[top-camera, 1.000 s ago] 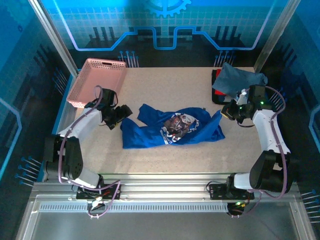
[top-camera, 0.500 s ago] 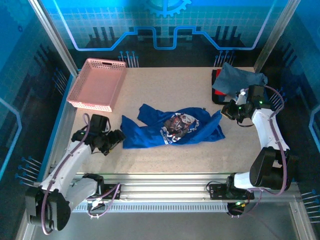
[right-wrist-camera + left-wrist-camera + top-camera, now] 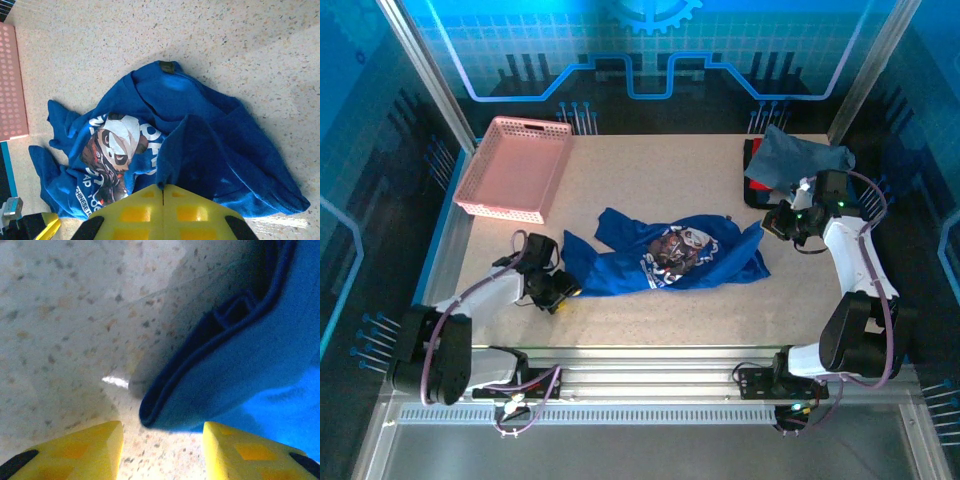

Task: Fold and stack the t-shirts

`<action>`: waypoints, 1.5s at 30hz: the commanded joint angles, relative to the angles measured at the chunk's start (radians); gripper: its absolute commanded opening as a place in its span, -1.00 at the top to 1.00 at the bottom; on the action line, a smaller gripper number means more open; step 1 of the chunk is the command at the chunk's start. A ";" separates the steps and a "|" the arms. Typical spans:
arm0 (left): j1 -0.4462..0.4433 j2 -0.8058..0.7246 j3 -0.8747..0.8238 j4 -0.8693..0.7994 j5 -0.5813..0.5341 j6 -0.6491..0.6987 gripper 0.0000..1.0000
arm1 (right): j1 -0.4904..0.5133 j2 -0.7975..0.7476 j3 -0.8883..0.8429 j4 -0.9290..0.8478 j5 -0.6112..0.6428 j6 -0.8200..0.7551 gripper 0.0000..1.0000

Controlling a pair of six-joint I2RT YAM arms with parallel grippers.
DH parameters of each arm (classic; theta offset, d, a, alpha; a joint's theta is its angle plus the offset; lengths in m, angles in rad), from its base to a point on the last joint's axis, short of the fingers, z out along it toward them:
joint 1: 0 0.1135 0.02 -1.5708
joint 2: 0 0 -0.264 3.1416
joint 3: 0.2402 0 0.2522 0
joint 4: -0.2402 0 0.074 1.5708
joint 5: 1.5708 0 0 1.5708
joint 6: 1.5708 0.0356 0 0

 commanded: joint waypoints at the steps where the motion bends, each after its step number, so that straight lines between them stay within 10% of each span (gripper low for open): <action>1: -0.008 0.042 0.013 0.100 0.013 -0.018 0.07 | 0.015 -0.024 -0.030 -0.012 0.000 -0.017 1.00; 18: -0.014 0.253 0.262 0.110 -0.039 0.071 1.00 | 0.012 -0.057 -0.064 -0.005 -0.013 -0.033 1.00; 45: 0.039 -0.232 0.496 -0.265 -0.071 0.171 1.00 | -0.036 -0.158 0.113 -0.075 -0.189 0.026 1.00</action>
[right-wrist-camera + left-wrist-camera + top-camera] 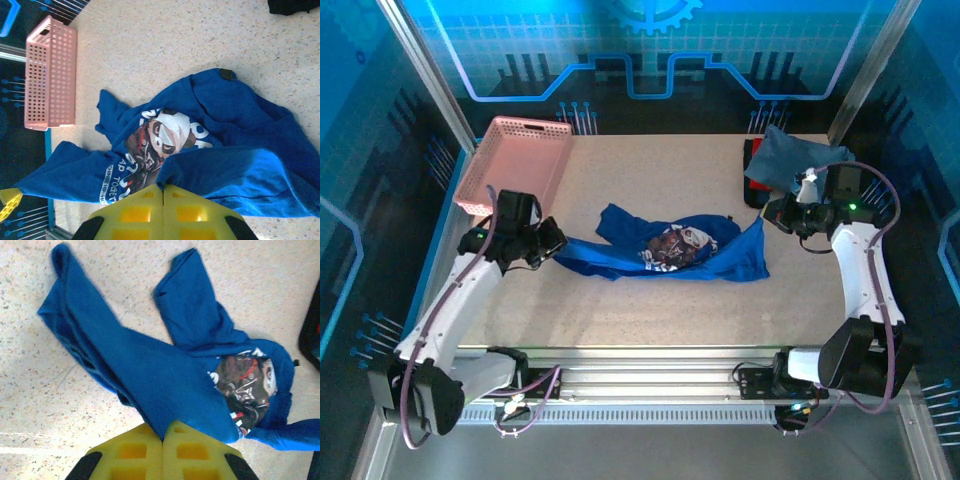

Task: Fold and stack the t-shirts

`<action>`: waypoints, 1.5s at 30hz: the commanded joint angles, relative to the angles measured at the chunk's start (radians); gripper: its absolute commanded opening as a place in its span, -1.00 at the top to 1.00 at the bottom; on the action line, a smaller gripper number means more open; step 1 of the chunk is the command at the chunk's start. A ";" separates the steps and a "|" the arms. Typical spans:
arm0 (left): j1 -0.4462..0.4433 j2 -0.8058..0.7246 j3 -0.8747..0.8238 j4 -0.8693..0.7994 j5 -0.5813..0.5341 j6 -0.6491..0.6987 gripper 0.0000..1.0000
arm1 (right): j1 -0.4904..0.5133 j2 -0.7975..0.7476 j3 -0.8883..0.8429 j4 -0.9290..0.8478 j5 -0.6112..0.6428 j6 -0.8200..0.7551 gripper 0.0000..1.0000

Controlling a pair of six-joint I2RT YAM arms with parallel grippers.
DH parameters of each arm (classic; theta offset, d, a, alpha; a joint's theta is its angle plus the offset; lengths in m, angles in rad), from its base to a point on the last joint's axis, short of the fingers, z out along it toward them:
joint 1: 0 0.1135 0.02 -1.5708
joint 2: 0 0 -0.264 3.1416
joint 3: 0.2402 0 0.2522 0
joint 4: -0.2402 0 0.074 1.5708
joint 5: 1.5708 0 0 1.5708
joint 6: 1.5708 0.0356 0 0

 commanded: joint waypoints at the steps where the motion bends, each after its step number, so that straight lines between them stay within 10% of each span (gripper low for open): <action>1: 0.009 -0.052 0.089 -0.019 -0.023 0.023 1.00 | -0.025 -0.056 0.065 -0.030 -0.066 0.039 1.00; 14: 0.038 0.030 0.490 -0.063 0.009 0.102 1.00 | -0.030 -0.070 0.441 -0.096 -0.091 0.154 1.00; 31: 0.037 -0.171 0.135 -0.133 0.020 0.022 1.00 | -0.040 -0.188 0.298 -0.296 0.026 0.092 1.00; 45: 0.023 0.441 0.222 0.170 0.085 0.100 0.84 | -0.042 0.164 0.239 -0.100 0.269 -0.042 1.00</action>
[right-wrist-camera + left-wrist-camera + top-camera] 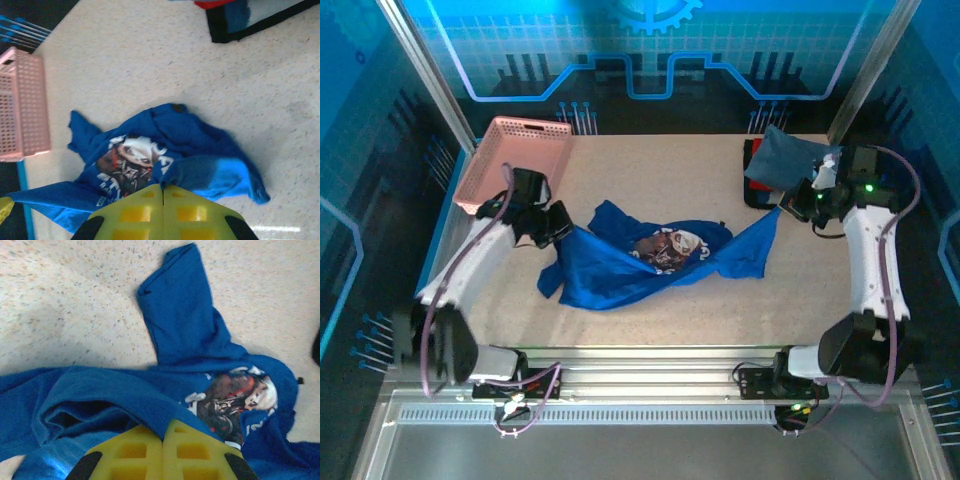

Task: Fold and stack the t-shirts

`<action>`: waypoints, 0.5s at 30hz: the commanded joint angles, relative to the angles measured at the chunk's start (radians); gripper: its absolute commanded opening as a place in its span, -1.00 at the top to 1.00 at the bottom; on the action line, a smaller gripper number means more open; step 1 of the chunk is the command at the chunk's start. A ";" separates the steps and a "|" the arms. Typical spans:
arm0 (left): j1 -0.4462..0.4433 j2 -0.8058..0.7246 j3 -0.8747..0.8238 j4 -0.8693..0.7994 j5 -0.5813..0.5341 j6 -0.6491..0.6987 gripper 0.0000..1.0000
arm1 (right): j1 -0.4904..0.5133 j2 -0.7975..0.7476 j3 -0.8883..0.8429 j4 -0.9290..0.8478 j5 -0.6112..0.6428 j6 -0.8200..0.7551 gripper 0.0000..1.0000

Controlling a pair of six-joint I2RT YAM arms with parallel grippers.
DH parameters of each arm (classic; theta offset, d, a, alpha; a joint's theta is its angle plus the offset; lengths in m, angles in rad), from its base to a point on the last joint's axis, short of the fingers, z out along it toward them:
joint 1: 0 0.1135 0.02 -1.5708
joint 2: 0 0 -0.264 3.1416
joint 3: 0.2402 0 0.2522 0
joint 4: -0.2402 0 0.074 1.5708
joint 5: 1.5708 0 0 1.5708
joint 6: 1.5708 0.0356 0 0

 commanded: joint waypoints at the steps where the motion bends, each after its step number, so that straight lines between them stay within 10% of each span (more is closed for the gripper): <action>1: -0.008 0.163 0.117 0.092 0.053 0.063 0.62 | -0.016 0.082 0.034 0.068 0.100 -0.061 1.00; 6: -0.012 0.168 0.194 0.051 0.018 0.069 -0.43 | -0.018 0.194 0.111 0.044 0.241 -0.122 1.00; 15: -0.023 -0.351 -0.230 -0.066 0.049 -0.147 -0.62 | -0.002 0.219 0.083 0.075 0.202 -0.108 1.00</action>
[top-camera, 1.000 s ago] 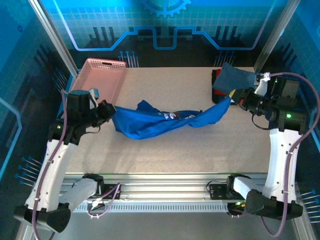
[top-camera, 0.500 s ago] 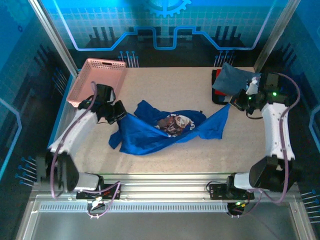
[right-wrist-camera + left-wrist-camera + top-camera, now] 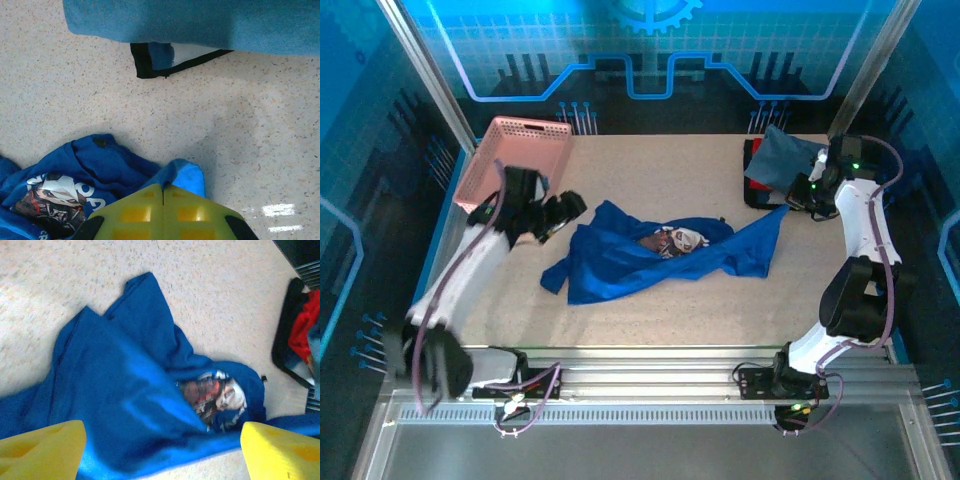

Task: Fold and stack the t-shirts

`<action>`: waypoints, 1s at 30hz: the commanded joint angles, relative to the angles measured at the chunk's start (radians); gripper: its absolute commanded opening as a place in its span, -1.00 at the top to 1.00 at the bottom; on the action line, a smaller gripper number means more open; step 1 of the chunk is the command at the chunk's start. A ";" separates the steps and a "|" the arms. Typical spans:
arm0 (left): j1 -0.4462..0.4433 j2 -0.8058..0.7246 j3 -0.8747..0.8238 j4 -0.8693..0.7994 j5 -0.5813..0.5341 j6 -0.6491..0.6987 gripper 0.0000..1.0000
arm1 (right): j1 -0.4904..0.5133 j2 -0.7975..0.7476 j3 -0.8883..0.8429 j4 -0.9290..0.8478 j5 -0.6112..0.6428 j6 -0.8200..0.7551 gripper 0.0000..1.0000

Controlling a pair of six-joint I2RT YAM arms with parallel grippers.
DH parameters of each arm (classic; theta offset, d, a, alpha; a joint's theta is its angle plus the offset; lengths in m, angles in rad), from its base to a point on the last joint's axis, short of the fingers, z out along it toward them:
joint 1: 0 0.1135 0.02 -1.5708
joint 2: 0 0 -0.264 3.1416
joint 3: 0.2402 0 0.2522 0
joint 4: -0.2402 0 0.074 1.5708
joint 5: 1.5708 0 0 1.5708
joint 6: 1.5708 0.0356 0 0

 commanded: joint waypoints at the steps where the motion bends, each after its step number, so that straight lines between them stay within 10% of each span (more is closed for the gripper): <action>1: -0.017 -0.172 -0.209 -0.102 0.063 -0.144 -0.62 | -0.002 -0.010 -0.013 0.017 -0.001 -0.015 1.00; 8: -0.097 -0.253 -0.402 -0.155 0.066 -0.225 -0.49 | 0.003 -0.050 -0.077 0.042 -0.034 -0.002 1.00; 30: -0.118 0.232 -0.442 0.203 -0.069 -0.260 0.08 | 0.040 -0.122 -0.183 0.065 -0.070 -0.014 1.00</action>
